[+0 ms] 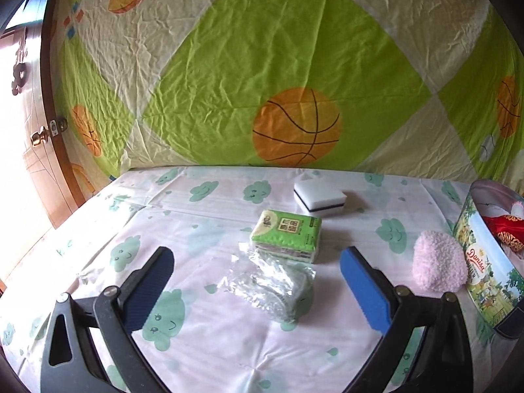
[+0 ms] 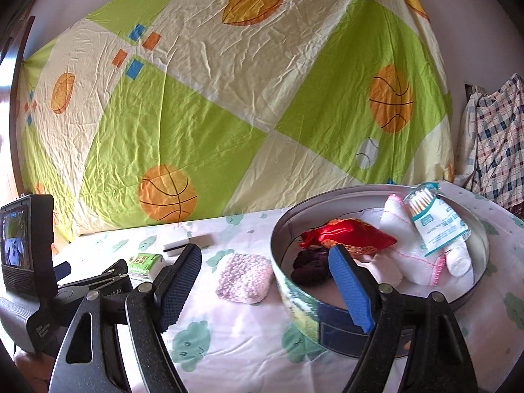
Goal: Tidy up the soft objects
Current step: 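Grasp the pink fuzzy puff with the right tool, then grasp the clear plastic bag with the left tool while the right tool holds the pink puff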
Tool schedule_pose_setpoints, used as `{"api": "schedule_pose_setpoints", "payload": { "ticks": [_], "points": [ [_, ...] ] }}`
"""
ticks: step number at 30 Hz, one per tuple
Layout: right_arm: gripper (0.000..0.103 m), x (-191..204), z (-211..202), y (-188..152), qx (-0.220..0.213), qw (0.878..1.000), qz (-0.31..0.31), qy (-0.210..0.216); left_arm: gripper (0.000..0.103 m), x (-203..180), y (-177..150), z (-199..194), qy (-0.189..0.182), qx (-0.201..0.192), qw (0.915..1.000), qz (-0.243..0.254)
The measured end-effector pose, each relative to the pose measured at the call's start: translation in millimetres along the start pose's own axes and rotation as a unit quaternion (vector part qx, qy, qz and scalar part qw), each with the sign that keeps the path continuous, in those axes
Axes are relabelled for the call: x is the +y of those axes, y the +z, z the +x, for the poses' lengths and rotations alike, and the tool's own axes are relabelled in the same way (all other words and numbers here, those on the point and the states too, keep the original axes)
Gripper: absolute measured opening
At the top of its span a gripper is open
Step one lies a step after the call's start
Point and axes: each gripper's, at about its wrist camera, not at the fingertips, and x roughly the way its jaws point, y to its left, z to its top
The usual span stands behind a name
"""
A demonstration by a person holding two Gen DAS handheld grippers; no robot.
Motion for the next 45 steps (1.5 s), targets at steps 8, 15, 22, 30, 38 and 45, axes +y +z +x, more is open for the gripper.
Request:
{"api": "schedule_pose_setpoints", "payload": {
  "ticks": [8,15,22,30,38,45],
  "points": [
    [0.082,38.1,49.7,-5.8,0.094,0.995,-0.009,0.022,0.103,47.1,2.6,30.3,0.025,0.050,0.9975,-0.043],
    [0.080,46.3,93.3,-10.0,0.160,0.987,-0.002,0.000,0.103,64.9,5.3,37.7,0.036,0.066,0.9958,-0.052],
    [0.071,53.4,132.2,-16.1,0.221,0.974,0.005,-0.039,0.103,63.0,7.1,38.1,0.041,0.070,0.9961,-0.036],
    [0.037,46.0,158.4,-17.8,0.252,0.963,0.032,-0.092,0.103,61.4,7.5,38.5,0.031,0.075,0.9963,-0.029],
    [0.020,43.0,133.7,-15.2,0.223,0.972,0.020,0.069,0.103,57.0,6.5,41.3,0.007,0.086,0.9963,-0.010],
    [0.020,56.6,87.3,-14.6,0.177,0.970,-0.019,0.168,0.103,42.0,2.2,47.6,-0.064,0.104,0.9925,0.005]
  ]
}}
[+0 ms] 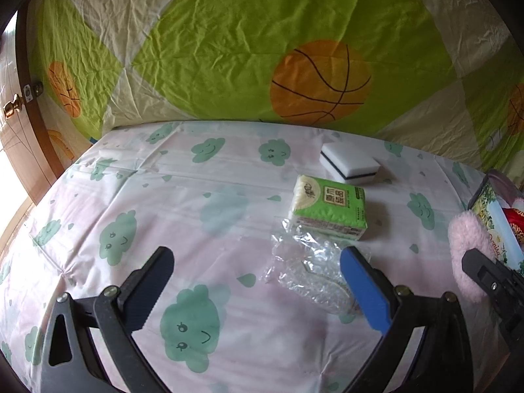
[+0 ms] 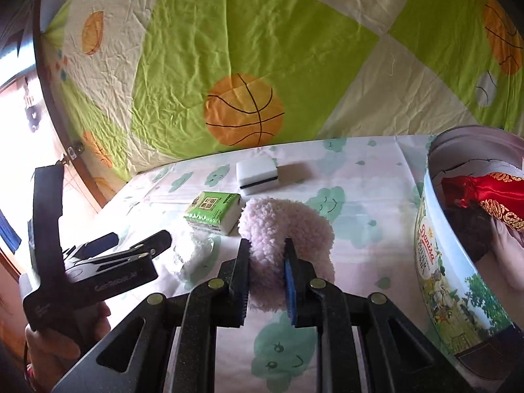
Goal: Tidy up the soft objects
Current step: 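Grasp the clear plastic bag with the left tool while the right tool holds the pink puff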
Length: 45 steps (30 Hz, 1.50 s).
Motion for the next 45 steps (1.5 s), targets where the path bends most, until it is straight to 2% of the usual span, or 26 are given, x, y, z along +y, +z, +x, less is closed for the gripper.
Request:
{"api": "schedule_pose_setpoints", "payload": {
  "ticks": [2,6,11,12,14,15,19,22,24,28,35,40,45],
  "points": [
    [0.020,1.3,-11.0,-3.3,-0.011,1.000,-0.009,-0.002,0.103,-10.9,-1.2,4.0,-0.018,0.006,0.9997,0.017],
    [0.020,-0.8,-22.2,-6.9,-0.025,1.000,-0.016,-0.008,0.103,-32.2,1.5,18.4,-0.005,0.019,0.9980,0.060],
    [0.020,-2.3,-19.1,-6.7,-0.018,1.000,-0.011,-0.008,0.103,-35.7,0.7,41.3,0.006,0.079,0.9943,0.071],
    [0.020,-3.5,-18.8,-6.9,-0.016,1.000,-0.009,-0.008,0.103,-32.7,1.9,41.3,-0.001,0.079,0.9948,0.063],
    [0.020,-4.3,-19.2,-7.7,-0.014,1.000,-0.009,-0.007,0.096,-26.3,2.3,43.2,-0.019,0.087,0.9949,0.049],
    [0.020,-3.9,-19.5,-8.5,-0.014,1.000,-0.011,-0.008,0.088,-24.0,2.6,43.3,-0.034,0.087,0.9947,0.043],
    [0.020,-2.0,-20.8,-8.7,-0.018,1.000,-0.015,-0.010,0.066,-20.6,3.5,36.5,-0.021,0.073,0.9965,0.034],
    [0.020,-2.6,-22.1,-8.8,-0.023,1.000,-0.014,-0.008,0.055,-13.4,3.6,33.0,-0.019,0.065,0.9975,0.016],
    [0.020,-2.8,-25.4,-8.4,-0.034,0.999,-0.014,-0.007,0.055,-6.1,3.8,27.2,-0.027,0.051,0.9984,-0.004],
    [0.020,1.4,-34.2,-7.5,-0.062,0.997,-0.027,-0.020,0.055,4.8,3.7,3.2,-0.023,-0.017,0.9991,-0.032],
    [0.020,6.6,-55.4,-6.1,-0.133,0.989,-0.052,-0.050,0.055,2.7,1.2,-31.7,-0.020,-0.120,0.9910,-0.056],
    [0.020,16.4,-68.2,-8.8,-0.178,0.976,-0.087,-0.087,0.055,-7.7,-2.9,-47.3,-0.011,-0.156,0.9861,-0.057],
    [0.020,26.5,-80.2,-14.7,-0.211,0.963,-0.121,-0.117,0.055,-19.0,-7.3,-52.4,-0.001,-0.167,0.9850,-0.046]
  ]
}}
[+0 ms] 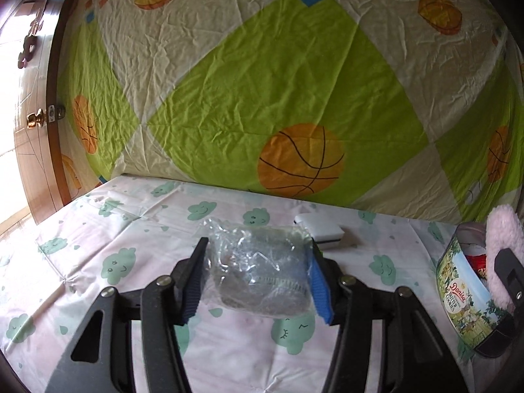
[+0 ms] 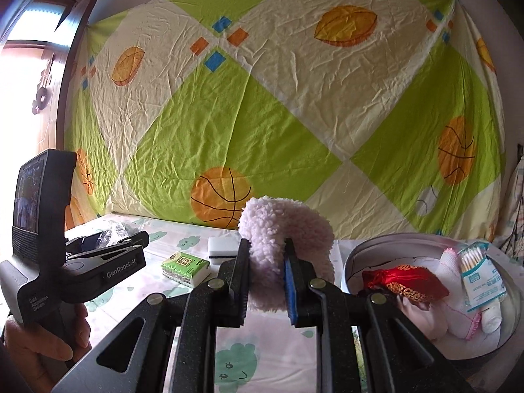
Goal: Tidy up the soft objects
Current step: 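Grasp the clear plastic bag with the left tool while the right tool holds the pink puff, then carry the pink puff and clear bag up and over the round tin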
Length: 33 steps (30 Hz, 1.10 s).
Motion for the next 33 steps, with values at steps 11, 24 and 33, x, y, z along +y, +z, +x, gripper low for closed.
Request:
{"api": "schedule_pose_setpoints", "payload": {
  "ticks": [11,24,33],
  "points": [
    [0.020,-3.4,-17.2,0.4,-0.021,0.999,-0.024,-0.018,0.055,-24.2,-8.6,-9.4,-0.016,0.009,0.9998,0.001],
    [0.020,-24.2,-32.9,-2.9,-0.027,0.999,-0.027,-0.033,0.055,-54.6,-15.6,-17.4,-0.012,0.016,0.9997,0.015],
    [0.020,-43.7,-41.9,-4.4,-0.031,0.998,-0.027,-0.050,0.055,-73.1,-18.3,-21.8,-0.016,0.019,0.9994,0.023]
  ]
}}
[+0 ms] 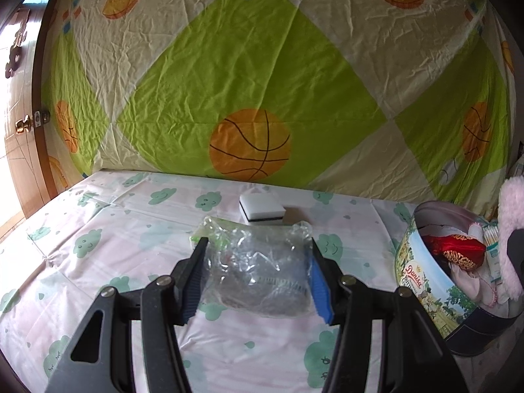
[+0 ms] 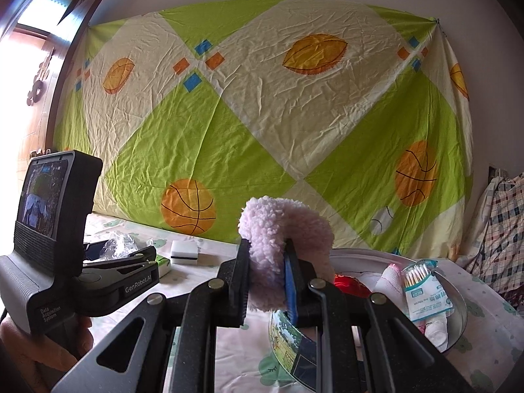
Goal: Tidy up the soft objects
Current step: 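Carry the pink puff and clear bag up and over the round tin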
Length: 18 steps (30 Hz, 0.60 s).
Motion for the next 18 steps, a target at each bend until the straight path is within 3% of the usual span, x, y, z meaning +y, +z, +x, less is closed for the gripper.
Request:
{"api": "schedule_pose_setpoints", "payload": {
  "ticks": [18],
  "points": [
    [0.020,-44.7,-16.0,0.6,-0.018,0.999,0.009,-0.042,0.055,-52.4,-1.2,-17.1,-0.021,-0.006,0.9994,0.027]
  ]
}}
